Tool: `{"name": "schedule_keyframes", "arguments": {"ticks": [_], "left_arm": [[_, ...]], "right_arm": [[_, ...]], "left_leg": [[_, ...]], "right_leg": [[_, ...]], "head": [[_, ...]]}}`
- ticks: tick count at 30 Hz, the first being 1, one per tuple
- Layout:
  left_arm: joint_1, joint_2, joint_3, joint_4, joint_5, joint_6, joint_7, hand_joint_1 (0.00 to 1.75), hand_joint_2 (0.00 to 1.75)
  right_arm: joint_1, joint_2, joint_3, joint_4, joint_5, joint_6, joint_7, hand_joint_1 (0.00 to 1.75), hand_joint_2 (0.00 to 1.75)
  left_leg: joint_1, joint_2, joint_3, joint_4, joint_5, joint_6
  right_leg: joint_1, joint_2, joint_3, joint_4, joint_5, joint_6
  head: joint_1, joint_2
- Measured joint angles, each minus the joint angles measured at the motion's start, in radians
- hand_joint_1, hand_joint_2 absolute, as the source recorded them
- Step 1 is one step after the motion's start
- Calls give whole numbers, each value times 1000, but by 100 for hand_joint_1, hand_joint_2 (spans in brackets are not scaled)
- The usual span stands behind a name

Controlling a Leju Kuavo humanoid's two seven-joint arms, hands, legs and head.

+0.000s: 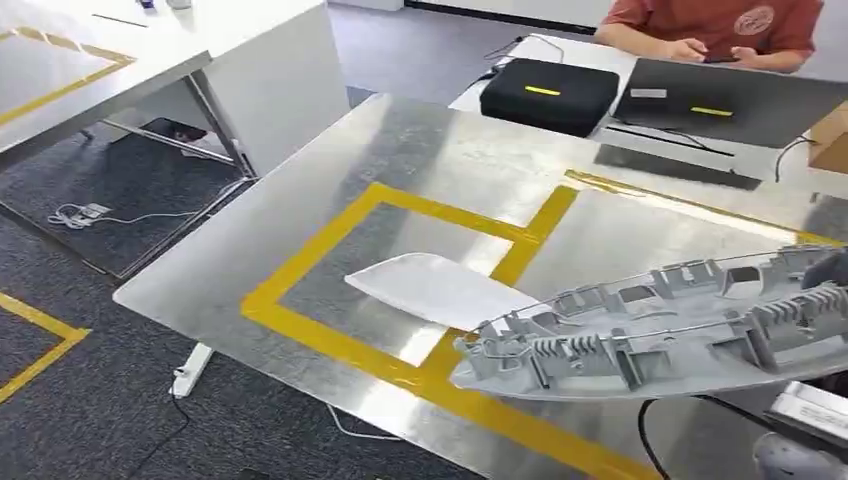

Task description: Take the parts from the cabinet and place them on the table.

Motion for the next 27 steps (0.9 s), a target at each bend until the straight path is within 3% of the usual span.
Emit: {"name": "schedule_keyframes", "arguments": {"ticks": [1,2,5,6,7,8,10,11,12,13,15,16,17,18,21,22,23,25,26,27], "left_arm": [[3,2,0,-1,0,0,0,0,175],[4,4,0,-1,0,0,0,0,175],[1,3,0,-1,-1,0,0,0,175],[0,1,0,-1,-1,0,0,0,175],[-1,2,0,-2,-1,0,0,0,175],[0,1,0,-2,-1,-1,0,0,175],[3,0,0,-2,-1,-3,0,0,175],[5,-2,0,-2,-1,-4,0,0,175],[4,-2,0,-2,-1,-4,0,0,175],[4,-3,0,-2,0,-4,0,0,175],[1,-5,0,-2,0,-4,0,0,175],[1,-5,0,-2,0,-4,0,0,175],[2,-3,0,-3,0,-4,-1,0,175],[3,-4,0,-3,0,-4,-1,0,175],[0,-3,0,-3,0,-3,-1,0,175],[-3,-3,0,-4,1,-3,0,0,175],[-4,-3,0,-4,4,-2,0,0,175],[0,-3,0,-4,8,-2,5,0,175],[2,-3,0,-3,9,-3,7,0,175],[3,-3,0,-4,10,-3,7,0,175]], "right_arm": [[0,0,0,0,1,0,0,175,175],[-1,0,0,0,2,1,1,175,175],[1,-1,2,0,8,1,6,175,175],[1,-3,2,0,10,1,7,175,175],[2,-5,2,0,10,1,8,175,175],[-4,-6,3,0,11,3,8,175,175],[-4,-6,6,0,13,4,12,175,175],[-2,-6,7,0,13,4,14,175,175],[-1,-6,8,0,13,5,14,175,175],[-1,-6,9,1,13,6,14,175,175],[-2,-7,10,0,14,6,16,175,175],[-3,-7,11,0,14,6,16,175,175],[-9,-7,13,1,14,6,16,175,175],[-11,-7,14,0,15,6,15,175,175],[-5,-7,14,0,16,5,14,175,175],[-4,-7,15,0,20,5,14,175,175],[-6,-7,15,0,27,6,17,175,175],[-7,-7,15,1,39,9,22,175,175],[-7,-7,16,2,40,12,24,175,175],[-7,-7,16,3,45,16,27,175,175]], "left_leg": [[0,-59,28,-73,22,9],[3,-70,37,-88,17,14],[-5,-40,39,-103,9,21],[5,-24,42,-123,20,22],[6,-9,46,-135,26,22],[5,2,46,-137,28,28],[2,29,44,-136,28,28],[2,45,43,-136,27,29],[2,59,43,-135,27,28],[2,71,43,-135,26,28],[5,95,44,-129,20,19],[3,104,44,-120,15,12],[-7,114,39,-110,7,3],[-9,124,38,-104,5,0],[-7,152,41,-100,0,-6],[0,107,39,-90,-15,-16],[5,59,23,-51,-46,-19],[5,34,-47,109,-125,-22],[5,33,-76,173,-145,-22],[5,32,-91,201,-144,-20]], "right_leg": [[-4,10,-2,0,2,2],[0,23,-7,3,3,7],[-12,55,-24,-4,17,28],[-6,54,-31,-4,17,33],[-3,-4,-45,8,1,34],[-2,-42,-66,55,-35,36],[-3,-65,-128,198,-103,42],[-4,-68,-155,258,-122,47],[-5,-71,-160,273,-115,51],[-6,-75,-142,246,-92,54],[-9,-101,-56,95,-16,60],[-9,-141,-15,25,2,62],[7,-172,5,2,-15,60],[2,-158,-3,5,-13,35],[3,-126,-11,7,-10,19],[0,-121,-11,5,-7,12],[-1,-115,-11,5,-6,8],[0,-102,-12,5,-5,0],[2,-95,-12,5,-5,-1],[4,-89,-11,5,-5,-2]], "head": [[0,0],[2,0],[-2,0],[-1,0],[1,0],[7,0],[8,0],[8,0],[8,0],[8,0],[8,0],[8,0],[12,0],[7,0],[7,0],[5,0],[4,0],[3,0],[2,0],[3,0]]}}
